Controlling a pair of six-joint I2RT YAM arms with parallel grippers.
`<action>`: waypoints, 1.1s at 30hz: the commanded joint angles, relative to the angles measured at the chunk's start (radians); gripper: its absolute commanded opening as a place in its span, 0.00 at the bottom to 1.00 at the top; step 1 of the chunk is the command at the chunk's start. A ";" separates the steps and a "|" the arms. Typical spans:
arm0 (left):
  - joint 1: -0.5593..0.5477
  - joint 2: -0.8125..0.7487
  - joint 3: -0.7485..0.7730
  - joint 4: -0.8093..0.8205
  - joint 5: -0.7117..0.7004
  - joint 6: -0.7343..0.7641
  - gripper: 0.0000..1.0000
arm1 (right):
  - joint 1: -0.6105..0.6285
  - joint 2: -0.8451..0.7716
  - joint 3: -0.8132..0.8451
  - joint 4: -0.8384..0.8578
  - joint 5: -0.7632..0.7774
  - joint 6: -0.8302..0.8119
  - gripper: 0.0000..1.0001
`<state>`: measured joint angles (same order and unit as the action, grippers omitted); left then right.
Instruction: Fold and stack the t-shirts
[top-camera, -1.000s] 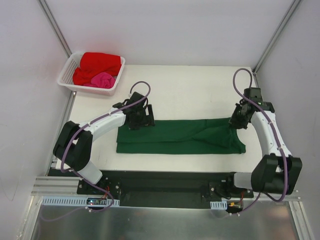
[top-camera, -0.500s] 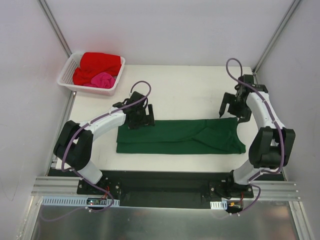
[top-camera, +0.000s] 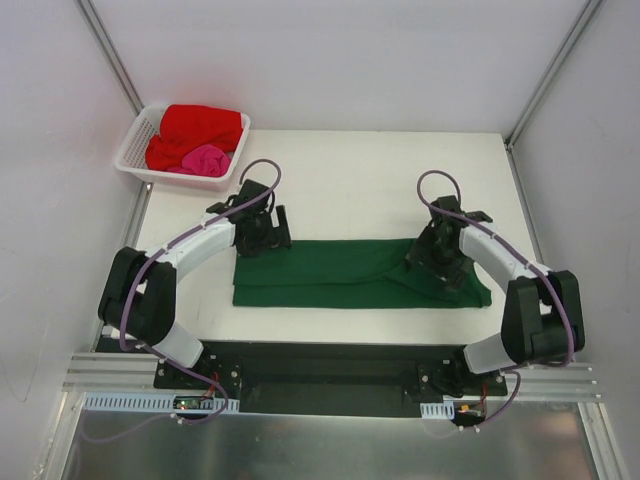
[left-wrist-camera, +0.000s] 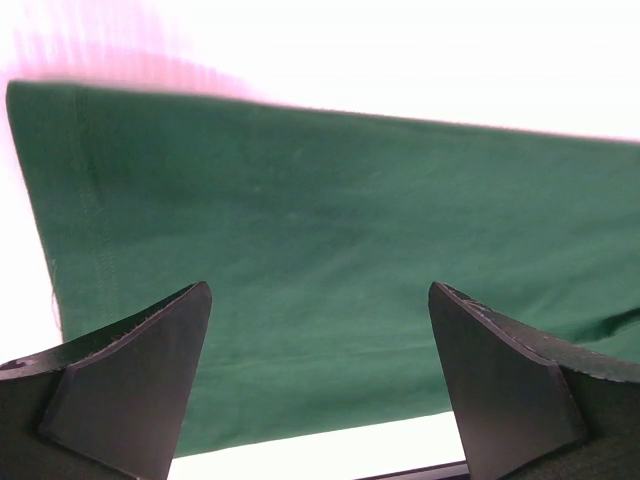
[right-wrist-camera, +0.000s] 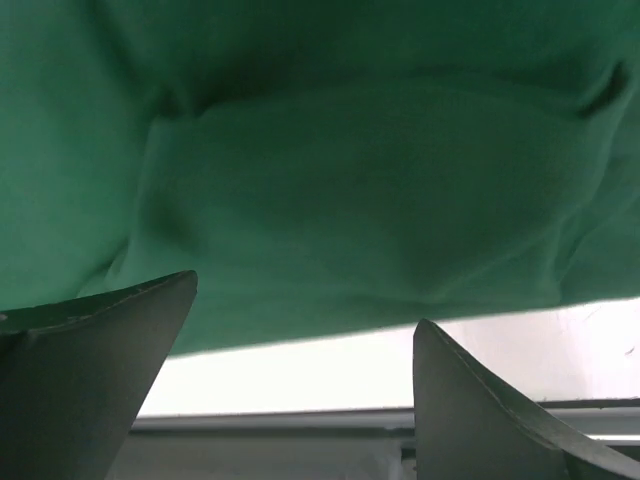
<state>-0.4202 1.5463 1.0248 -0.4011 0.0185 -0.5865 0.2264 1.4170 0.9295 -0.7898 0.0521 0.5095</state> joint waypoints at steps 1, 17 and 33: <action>-0.006 -0.005 -0.011 -0.031 0.021 0.059 0.91 | 0.002 0.074 0.104 0.029 0.110 0.070 0.96; -0.034 0.133 -0.002 -0.054 0.015 0.109 0.95 | -0.027 0.306 0.104 0.170 0.121 0.074 0.97; -0.252 0.215 0.049 -0.131 0.035 -0.090 0.94 | -0.052 0.822 0.898 -0.048 0.048 -0.264 0.97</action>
<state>-0.5854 1.7069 1.0420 -0.4759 -0.0288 -0.6033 0.1734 2.1086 1.6146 -0.7914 0.1322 0.3408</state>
